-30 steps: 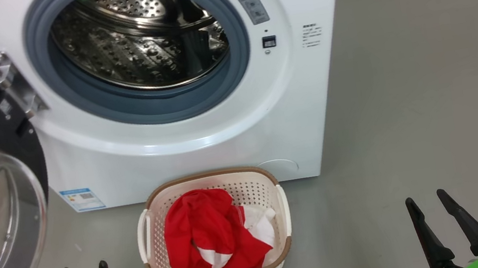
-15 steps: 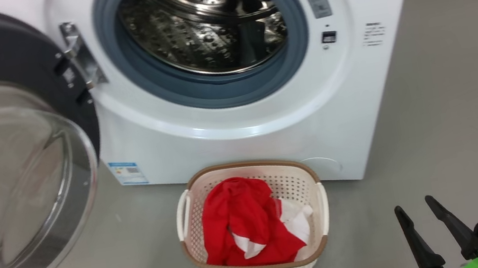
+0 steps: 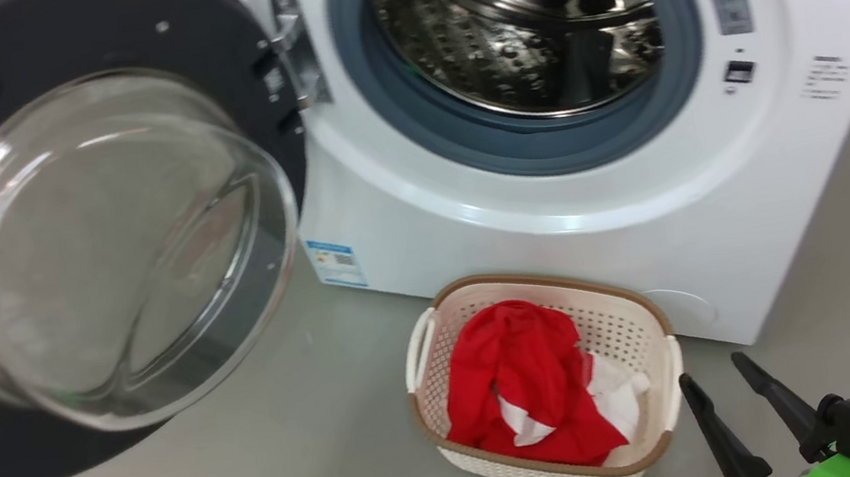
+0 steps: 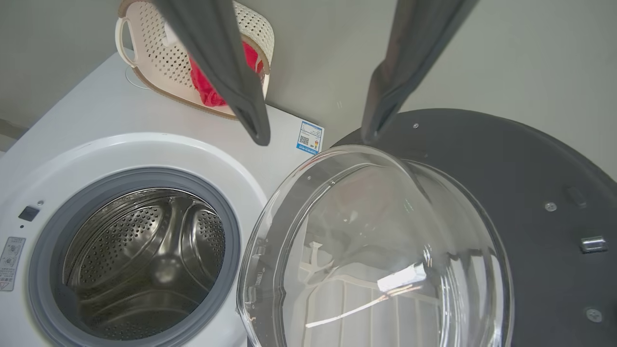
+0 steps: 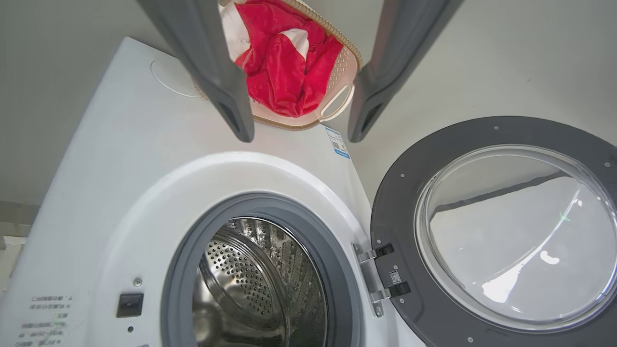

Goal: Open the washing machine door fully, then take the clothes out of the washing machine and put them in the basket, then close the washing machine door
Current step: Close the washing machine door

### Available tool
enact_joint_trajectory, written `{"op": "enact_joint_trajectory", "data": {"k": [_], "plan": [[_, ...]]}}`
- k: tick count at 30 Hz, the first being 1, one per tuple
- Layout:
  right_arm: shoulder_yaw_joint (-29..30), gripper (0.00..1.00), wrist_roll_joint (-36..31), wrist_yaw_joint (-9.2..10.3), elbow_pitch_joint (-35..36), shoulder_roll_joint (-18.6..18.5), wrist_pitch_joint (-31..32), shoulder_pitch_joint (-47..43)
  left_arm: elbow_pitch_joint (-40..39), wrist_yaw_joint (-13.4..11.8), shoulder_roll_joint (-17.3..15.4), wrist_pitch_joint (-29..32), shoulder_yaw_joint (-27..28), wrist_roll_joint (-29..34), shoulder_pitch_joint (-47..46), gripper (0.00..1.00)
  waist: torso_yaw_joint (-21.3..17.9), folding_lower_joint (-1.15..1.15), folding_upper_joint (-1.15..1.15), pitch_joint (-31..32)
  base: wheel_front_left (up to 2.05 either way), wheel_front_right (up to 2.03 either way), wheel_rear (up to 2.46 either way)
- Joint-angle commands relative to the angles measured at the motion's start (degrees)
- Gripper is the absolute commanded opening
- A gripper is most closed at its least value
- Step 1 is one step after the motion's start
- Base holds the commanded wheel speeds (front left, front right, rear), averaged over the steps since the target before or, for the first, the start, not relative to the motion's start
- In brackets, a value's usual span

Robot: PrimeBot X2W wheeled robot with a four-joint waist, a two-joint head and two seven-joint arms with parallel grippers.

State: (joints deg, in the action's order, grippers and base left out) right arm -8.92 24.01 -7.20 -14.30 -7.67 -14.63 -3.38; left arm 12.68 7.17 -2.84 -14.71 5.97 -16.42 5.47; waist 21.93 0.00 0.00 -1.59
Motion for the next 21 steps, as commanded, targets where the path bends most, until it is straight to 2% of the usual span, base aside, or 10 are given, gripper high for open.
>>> {"op": "enact_joint_trajectory", "data": {"k": [1, 6, 14, 21], "plan": [[-2.1, 1.00, 0.5, -0.29, 0.9, -1.1, -0.4, 2.3, -1.1, 0.3, -0.2, -0.3, 1.6, -0.7, -0.4, 1.00, 4.8, 0.00, 0.00, 0.5, 0.00, 0.00, 0.00], [-3.6, 1.00, 0.8, -0.29, 0.6, -1.3, -0.4, 3.1, -1.4, 0.3, -0.1, -0.3, 1.8, -1.1, 0.6, 1.00, 6.7, 0.00, 0.00, 0.6, 0.00, 0.00, 0.00], [-8.5, 1.00, 1.8, -0.29, -1.1, -2.4, -0.4, 7.3, -2.9, -0.5, -0.1, -0.3, 2.2, -4.3, 2.3, 1.00, 7.4, 0.00, 0.00, -0.1, 0.00, 0.00, 0.00], [-10.6, 1.00, 2.7, -0.29, -2.3, -2.7, -0.4, 9.0, -4.2, -1.4, 0.0, -0.3, 1.8, -5.3, 3.5, 1.00, 7.4, 0.00, 0.00, 0.1, 0.00, 0.00, 0.00]]}}
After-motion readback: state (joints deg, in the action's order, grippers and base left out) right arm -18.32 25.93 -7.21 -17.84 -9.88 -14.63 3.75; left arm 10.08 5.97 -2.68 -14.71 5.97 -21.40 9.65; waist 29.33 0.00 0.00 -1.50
